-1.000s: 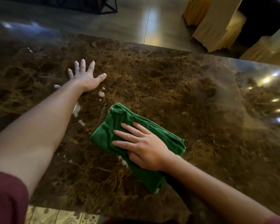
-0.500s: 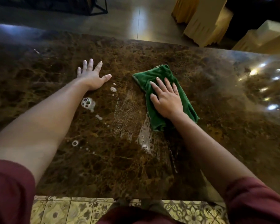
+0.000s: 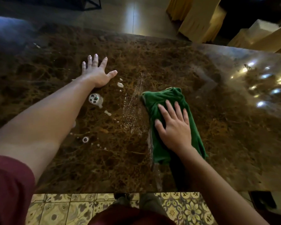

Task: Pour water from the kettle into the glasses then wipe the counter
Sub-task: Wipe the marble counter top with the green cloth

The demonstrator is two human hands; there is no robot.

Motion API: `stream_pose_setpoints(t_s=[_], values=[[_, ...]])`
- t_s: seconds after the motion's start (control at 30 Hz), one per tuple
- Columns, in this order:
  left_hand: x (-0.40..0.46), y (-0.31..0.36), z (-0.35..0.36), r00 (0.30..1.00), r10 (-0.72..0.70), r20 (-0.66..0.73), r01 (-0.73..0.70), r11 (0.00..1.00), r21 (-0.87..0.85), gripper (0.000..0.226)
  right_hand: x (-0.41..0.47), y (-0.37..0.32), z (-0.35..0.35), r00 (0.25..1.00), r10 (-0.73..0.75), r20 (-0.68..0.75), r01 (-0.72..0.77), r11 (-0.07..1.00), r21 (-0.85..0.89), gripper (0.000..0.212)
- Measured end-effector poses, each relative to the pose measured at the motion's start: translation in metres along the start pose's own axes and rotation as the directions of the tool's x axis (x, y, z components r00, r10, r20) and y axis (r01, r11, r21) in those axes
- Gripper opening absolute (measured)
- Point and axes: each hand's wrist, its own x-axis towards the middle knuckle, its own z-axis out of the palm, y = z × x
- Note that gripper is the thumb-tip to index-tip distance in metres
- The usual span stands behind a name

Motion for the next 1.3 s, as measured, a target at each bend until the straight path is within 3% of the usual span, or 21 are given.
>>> stream_pose_setpoints(t_s=[0.2, 0.33, 0.43, 0.5, 0.6, 0.7, 0.83, 0.9, 1.0, 1.13, 1.2, 1.3], values=[[0.003, -0.007, 0.002, 0.999, -0.017, 0.035, 0.018, 0.999, -0.031, 0.107, 0.113, -0.02, -0.015, 0.972, 0.235, -0.025, -0.232, 0.968, 0.097, 0.068], [-0.005, 0.0, -0.007, 0.999, 0.03, 0.026, -0.03, 1.0, 0.008, 0.087, 0.072, -0.065, -0.003, 1.0, -0.026, -0.008, 0.026, 0.997, 0.066, 0.067], [-0.002, -0.005, -0.003, 0.999, 0.037, 0.013, -0.037, 0.999, 0.012, 0.087, -0.001, -0.07, 0.007, 0.975, -0.221, 0.011, 0.22, 0.974, 0.047, 0.064], [0.002, -0.01, 0.003, 0.999, 0.026, 0.028, -0.025, 1.0, -0.013, 0.097, -0.034, -0.046, 0.009, 0.97, -0.241, 0.028, 0.24, 0.971, 0.021, 0.062], [0.009, -0.017, 0.005, 1.0, 0.012, 0.027, -0.011, 0.999, -0.034, 0.117, -0.033, 0.005, 0.001, 0.996, -0.086, -0.013, 0.086, 0.996, -0.022, 0.065], [0.009, -0.017, 0.005, 1.0, 0.004, 0.019, -0.003, 0.999, -0.039, 0.125, 0.007, 0.038, -0.008, 0.986, 0.164, -0.033, -0.165, 0.986, -0.016, 0.07], [0.011, -0.018, 0.007, 1.0, 0.001, -0.001, -0.001, 0.998, -0.064, 0.125, 0.075, 0.021, -0.014, 0.934, 0.352, -0.056, -0.349, 0.936, 0.055, 0.07], [0.008, -0.014, 0.005, 1.0, 0.001, 0.003, 0.0, 0.998, -0.061, 0.116, 0.097, -0.013, -0.011, 0.96, 0.276, -0.04, -0.274, 0.96, 0.05, 0.071], [-0.002, -0.006, -0.003, 0.999, 0.025, 0.023, -0.024, 0.999, -0.036, 0.09, 0.082, -0.071, -0.001, 1.0, 0.014, 0.018, -0.014, 1.0, 0.005, 0.069], [-0.003, -0.005, -0.008, 0.999, 0.047, 0.006, -0.047, 0.999, 0.007, 0.082, -0.011, -0.09, 0.01, 0.956, -0.289, 0.054, 0.289, 0.957, 0.002, 0.065], [-0.003, -0.006, -0.005, 0.999, 0.048, 0.009, -0.048, 0.999, 0.01, 0.081, -0.049, -0.069, 0.016, 0.933, -0.356, 0.061, 0.356, 0.934, 0.005, 0.061], [-0.003, -0.005, -0.005, 0.999, 0.054, 0.001, -0.054, 0.998, 0.017, 0.081, -0.062, -0.028, 0.014, 0.96, -0.281, 0.005, 0.281, 0.96, -0.001, 0.057]])
